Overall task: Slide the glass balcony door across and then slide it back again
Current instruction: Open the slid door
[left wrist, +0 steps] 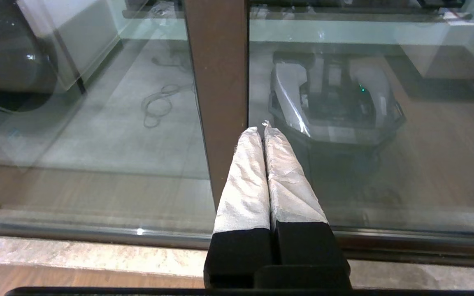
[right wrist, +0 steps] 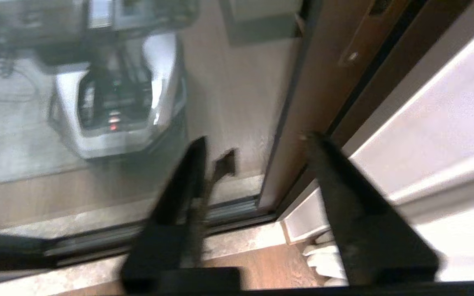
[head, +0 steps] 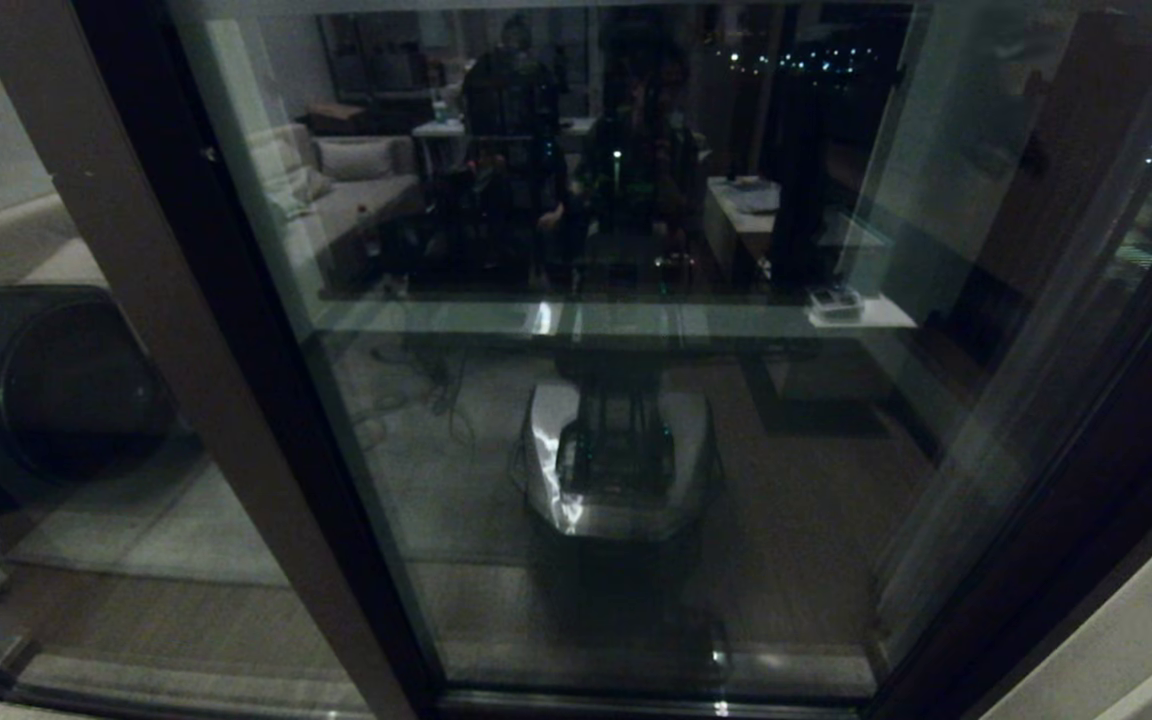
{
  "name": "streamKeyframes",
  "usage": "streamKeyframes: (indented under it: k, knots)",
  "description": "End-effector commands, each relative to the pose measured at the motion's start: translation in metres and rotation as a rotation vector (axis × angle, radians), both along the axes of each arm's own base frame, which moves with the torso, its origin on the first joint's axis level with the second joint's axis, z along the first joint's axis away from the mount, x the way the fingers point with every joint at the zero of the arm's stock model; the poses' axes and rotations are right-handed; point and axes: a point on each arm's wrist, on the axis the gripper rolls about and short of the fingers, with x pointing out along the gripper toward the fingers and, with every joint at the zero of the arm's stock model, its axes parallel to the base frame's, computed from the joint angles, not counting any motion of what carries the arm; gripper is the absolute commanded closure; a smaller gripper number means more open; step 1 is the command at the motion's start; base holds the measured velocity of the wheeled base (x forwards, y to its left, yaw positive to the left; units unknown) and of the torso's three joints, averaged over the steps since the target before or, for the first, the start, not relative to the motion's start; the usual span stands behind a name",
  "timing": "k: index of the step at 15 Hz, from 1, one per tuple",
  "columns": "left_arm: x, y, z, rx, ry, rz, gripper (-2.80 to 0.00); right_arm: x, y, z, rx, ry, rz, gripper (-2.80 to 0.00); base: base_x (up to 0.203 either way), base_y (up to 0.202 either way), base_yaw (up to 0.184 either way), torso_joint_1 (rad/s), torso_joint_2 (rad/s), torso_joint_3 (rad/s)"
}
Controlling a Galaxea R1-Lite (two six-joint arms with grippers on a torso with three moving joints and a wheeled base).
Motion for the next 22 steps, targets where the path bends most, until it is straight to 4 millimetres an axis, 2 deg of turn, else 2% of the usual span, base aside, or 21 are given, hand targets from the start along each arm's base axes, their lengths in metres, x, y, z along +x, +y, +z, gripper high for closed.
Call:
streamKeyframes:
  k: [1,3,6,11,15,22]
  knots:
    - [0.000,0.000,0.000,0.000,0.000,0.000,0.00,0.032,-0.042,-0.009,0.034,0.034,-0.012,-2.80,0.000,0.000,0.000,0.000,0.00,0.000]
    - [0.000,0.000,0.000,0.000,0.000,0.000,0.00,0.042,-0.062,-0.004,0.043,0.006,0.015,-2.80,0.000,0.000,0.000,0.000,0.00,0.000]
    - [0.000,0.000,0.000,0.000,0.001,-0.001,0.00,0.054,-0.077,0.000,0.040,-0.012,0.011,-2.80,0.000,0.000,0.000,0.000,0.00,0.000]
    - [0.000,0.000,0.000,0.000,-0.001,0.001,0.00,0.067,-0.093,-0.002,0.067,-0.025,0.056,-2.80,0.000,0.000,0.000,0.000,0.00,0.000]
    - [0.000,0.000,0.000,0.000,0.001,-0.001,0.00,0.086,-0.111,-0.008,0.078,-0.016,0.050,-2.80,0.000,0.000,0.000,0.000,0.00,0.000]
    - [0.000,0.000,0.000,0.000,-0.001,0.000,0.00,0.092,-0.114,-0.013,0.110,-0.020,0.110,-2.80,0.000,0.000,0.000,0.000,0.00,0.000]
